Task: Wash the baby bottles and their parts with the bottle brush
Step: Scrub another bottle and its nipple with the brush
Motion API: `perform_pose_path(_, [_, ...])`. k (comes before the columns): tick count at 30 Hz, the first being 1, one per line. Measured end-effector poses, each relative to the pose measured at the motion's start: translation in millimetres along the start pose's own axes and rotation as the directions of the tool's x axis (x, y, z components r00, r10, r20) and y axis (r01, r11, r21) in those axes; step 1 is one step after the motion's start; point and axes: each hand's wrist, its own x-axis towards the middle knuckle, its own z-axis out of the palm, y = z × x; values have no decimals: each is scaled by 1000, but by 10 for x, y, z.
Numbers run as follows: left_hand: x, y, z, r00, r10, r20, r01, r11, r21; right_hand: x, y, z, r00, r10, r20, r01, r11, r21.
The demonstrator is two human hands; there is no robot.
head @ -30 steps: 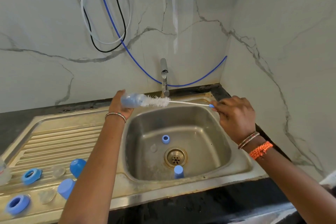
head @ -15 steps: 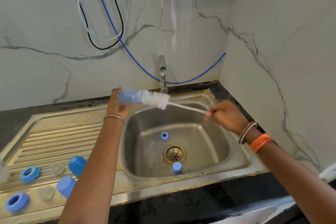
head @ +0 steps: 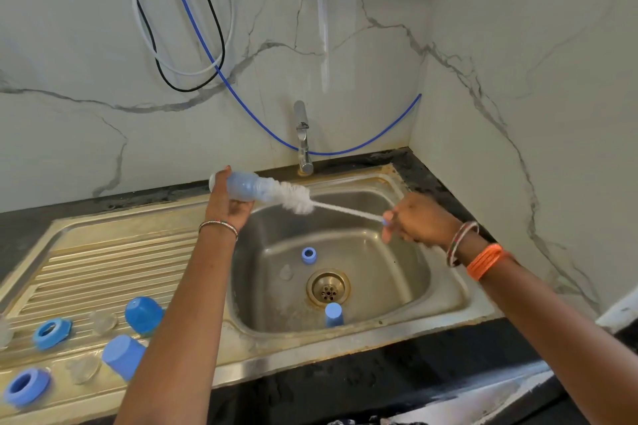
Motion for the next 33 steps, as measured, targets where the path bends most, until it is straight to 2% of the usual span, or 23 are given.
perform_pose_path(1, [6, 11, 2, 1000, 7, 14, -7, 1000, -1, -29, -16, -42, 963, 97, 251, -149, 969, 198])
perform_pose_path(2, [13, 19, -2, 999, 6, 40, -5, 1000, -29, -29, 12, -57, 928, 94, 360, -211, 930, 302])
perform_pose_path(3, [31, 26, 8, 998, 15, 61, -12, 998, -56, -22, 38, -62, 939, 52, 339, -164, 936, 311])
perform_pose_path(5, [88, 58, 17, 996, 42, 77, -37, 997, -69, 3, 102, 18, 995, -97, -11, 96, 994, -60])
perform_pose_path(6, [103, 63, 21, 998, 38, 51, -36, 998, -41, 23, 115, 54, 946, -215, -242, 140, 946, -292])
perform_pose_path(7, [110, 61, 22, 999, 18, 30, -17, 1000, -18, 46, 122, 92, 842, -342, -417, 144, 888, -437])
perform_pose_path(9, [108, 13, 7, 1000, -19, 0, 19, 999, -42, 96, 106, 132, 608, -552, -571, 202, 803, -561])
perform_pose_path(10, [82, -27, 10, 1000, -24, -2, 24, 997, -71, 117, 82, 132, 595, -545, -591, 217, 816, -535])
perform_pose_path(11, [88, -54, -2, 1000, -7, -19, 5, 995, -102, 119, 42, 93, 675, -464, -574, 234, 872, -430])
perform_pose_path(12, [63, -68, 7, 999, 36, -33, -40, 991, -129, 109, -15, 36, 827, -303, -473, 203, 947, -251])
perform_pose_path(13, [36, -67, 32, 996, 79, -43, -85, 985, -152, 92, -47, -19, 968, -103, -228, 93, 994, -52])
perform_pose_path(15, [-14, -36, 40, 994, 113, -10, -113, 979, -172, 32, -79, -97, 965, 128, 231, -174, 966, 191])
perform_pose_path(16, [-42, -7, 28, 994, 100, 38, -92, 982, -165, 36, -54, -98, 956, 109, 273, -167, 965, 202])
perform_pose_path(17, [-49, 22, 4, 994, 84, 76, -72, 986, -149, 33, -44, -82, 977, 53, 205, -80, 989, 126])
perform_pose_path(19, [-29, 60, -56, 994, 35, 106, -28, 997, -73, 41, -2, -2, 976, -175, -130, 136, 956, -262])
perform_pose_path(21, [-39, 68, -44, 999, -6, 50, 6, 1000, -17, 58, 32, 64, 821, -426, -380, 172, 820, -547])
perform_pose_path(23, [-24, 45, -31, 999, -11, -44, 7, 996, -86, 76, 39, 118, 649, -603, -463, 246, 743, -623])
perform_pose_path(24, [-23, 34, -30, 998, 1, -59, -8, 993, -117, 76, 18, 126, 635, -604, -481, 263, 755, -601])
perform_pose_path(26, [-47, 21, -22, 999, 26, -31, -30, 992, -125, 36, -64, 75, 828, -405, -388, 256, 889, -380])
perform_pose_path(27, [-50, 13, -27, 999, 36, -17, -38, 991, -127, 4, -102, 36, 942, -258, -217, 221, 958, -182])
perform_pose_path(29, [-54, 24, -21, 999, 43, 12, -41, 984, -171, -56, -121, 3, 995, -76, 72, 68, 992, 104])
perform_pose_path(31, [-64, 66, -18, 994, 61, 88, -41, 977, -209, -47, -65, 60, 989, -141, -52, 135, 986, -100])
perform_pose_path(33, [-69, 83, -18, 992, 39, 118, -24, 991, -129, -4, 3, 138, 858, -359, -367, 158, 864, -477])
